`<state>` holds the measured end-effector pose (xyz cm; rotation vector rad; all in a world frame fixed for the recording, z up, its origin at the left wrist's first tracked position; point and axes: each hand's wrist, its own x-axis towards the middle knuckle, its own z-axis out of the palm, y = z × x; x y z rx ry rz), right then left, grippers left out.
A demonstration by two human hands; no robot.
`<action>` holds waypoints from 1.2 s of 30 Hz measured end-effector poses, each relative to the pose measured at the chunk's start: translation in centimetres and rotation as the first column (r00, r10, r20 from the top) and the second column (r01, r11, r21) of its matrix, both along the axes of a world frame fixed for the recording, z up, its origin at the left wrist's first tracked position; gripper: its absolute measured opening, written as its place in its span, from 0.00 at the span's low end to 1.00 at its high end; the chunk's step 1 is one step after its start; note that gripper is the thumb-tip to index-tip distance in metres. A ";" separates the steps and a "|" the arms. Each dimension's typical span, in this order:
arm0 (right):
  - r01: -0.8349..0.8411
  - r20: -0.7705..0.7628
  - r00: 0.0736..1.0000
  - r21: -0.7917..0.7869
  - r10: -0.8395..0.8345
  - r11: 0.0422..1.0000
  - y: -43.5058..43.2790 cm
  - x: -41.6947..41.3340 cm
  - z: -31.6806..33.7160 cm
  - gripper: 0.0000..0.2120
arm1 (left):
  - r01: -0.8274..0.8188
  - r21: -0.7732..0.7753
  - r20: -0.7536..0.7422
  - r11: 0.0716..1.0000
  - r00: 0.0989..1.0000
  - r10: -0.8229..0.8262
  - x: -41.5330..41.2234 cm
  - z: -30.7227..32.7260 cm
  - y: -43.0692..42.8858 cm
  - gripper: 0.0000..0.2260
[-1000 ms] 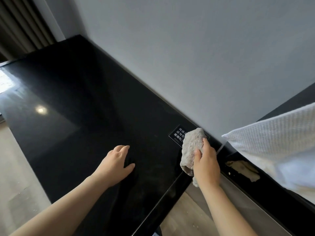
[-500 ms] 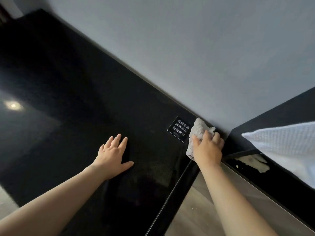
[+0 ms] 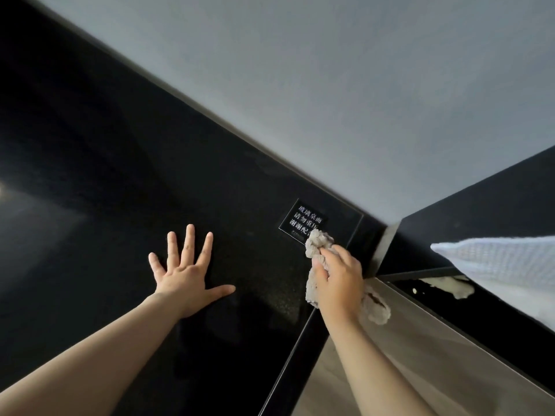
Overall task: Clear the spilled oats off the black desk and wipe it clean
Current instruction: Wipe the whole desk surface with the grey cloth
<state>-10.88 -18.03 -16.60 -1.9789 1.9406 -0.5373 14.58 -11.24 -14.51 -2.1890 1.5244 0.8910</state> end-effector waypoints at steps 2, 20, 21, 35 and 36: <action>0.007 0.058 0.998 0.005 -0.008 1.000 0.8 -0.5 0.5 0.12 | 0.008 0.039 -0.010 0.999 1.000 -0.007 0.0 0.0 -0.3 0.50; 0.055 -0.041 0.997 -0.064 -0.058 0.996 0.9 0.0 -1.7 0.17 | 0.019 0.205 -0.015 0.979 1.000 -0.017 -0.5 0.3 -2.1 0.49; 0.043 -0.010 0.999 -0.045 -0.043 0.998 2.0 0.1 -1.6 0.17 | 0.018 0.206 -0.020 0.978 1.000 -0.014 -0.6 0.3 -2.2 0.49; 0.474 -0.183 0.878 0.211 -0.441 0.855 -10.2 -1.1 0.0 0.24 | 0.020 0.227 -0.023 0.974 1.000 -0.015 -0.7 0.7 -2.0 0.49; 0.444 -0.227 0.890 0.224 -0.396 0.868 -9.8 -1.2 -0.3 0.25 | 0.020 0.224 -0.022 0.974 1.000 -0.016 -0.7 0.7 -2.1 0.49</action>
